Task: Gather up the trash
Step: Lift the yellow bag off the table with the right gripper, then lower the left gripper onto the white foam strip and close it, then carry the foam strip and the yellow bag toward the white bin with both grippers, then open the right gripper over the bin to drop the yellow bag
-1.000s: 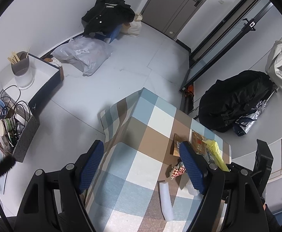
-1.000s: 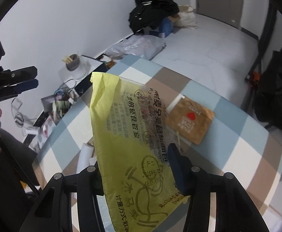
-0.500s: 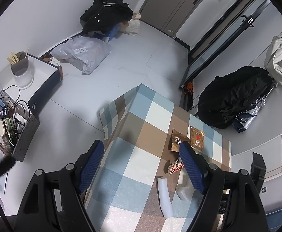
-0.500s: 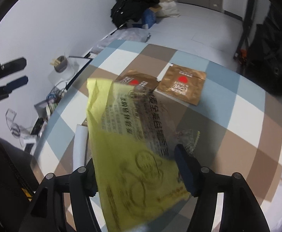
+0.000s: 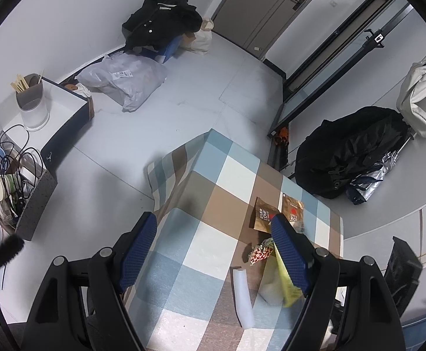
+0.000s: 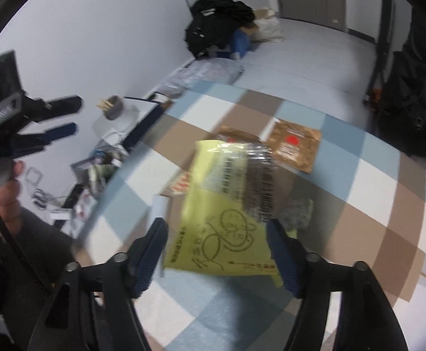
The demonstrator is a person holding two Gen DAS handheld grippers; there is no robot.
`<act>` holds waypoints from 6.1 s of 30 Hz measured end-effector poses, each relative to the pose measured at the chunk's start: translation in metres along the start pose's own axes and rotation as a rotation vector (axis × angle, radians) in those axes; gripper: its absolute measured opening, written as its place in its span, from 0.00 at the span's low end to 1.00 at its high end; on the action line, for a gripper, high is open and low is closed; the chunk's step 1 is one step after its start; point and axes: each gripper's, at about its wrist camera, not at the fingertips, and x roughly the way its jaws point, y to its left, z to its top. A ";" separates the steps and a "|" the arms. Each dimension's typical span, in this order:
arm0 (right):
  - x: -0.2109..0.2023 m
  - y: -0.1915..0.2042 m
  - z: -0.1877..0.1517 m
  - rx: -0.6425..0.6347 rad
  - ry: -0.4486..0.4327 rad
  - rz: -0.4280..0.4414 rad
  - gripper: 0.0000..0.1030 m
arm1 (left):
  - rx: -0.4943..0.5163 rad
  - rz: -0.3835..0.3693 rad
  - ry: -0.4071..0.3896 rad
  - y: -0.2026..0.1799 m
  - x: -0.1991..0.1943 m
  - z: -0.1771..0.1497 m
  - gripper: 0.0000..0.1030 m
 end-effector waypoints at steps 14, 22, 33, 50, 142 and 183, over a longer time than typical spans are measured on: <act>0.066 -0.001 0.034 0.025 0.247 -0.101 0.83 | -0.029 -0.002 0.006 0.005 0.002 0.005 0.75; 0.080 -0.005 0.031 0.078 0.267 -0.139 0.82 | -0.025 -0.006 0.019 0.005 0.004 0.005 0.75; 0.038 -0.029 0.027 0.162 0.161 -0.108 0.14 | -0.005 0.012 0.032 0.001 0.009 0.002 0.75; -0.060 -0.049 -0.020 0.282 -0.155 -0.072 0.00 | 0.227 0.014 0.129 -0.042 0.036 -0.027 0.75; -0.285 -0.083 -0.152 0.363 -0.648 -0.193 0.00 | 0.774 -0.191 0.088 -0.273 -0.018 -0.123 0.03; -0.065 -0.372 -0.288 0.942 -0.233 -0.067 0.04 | 0.920 -0.154 0.505 -0.397 0.233 -0.232 0.03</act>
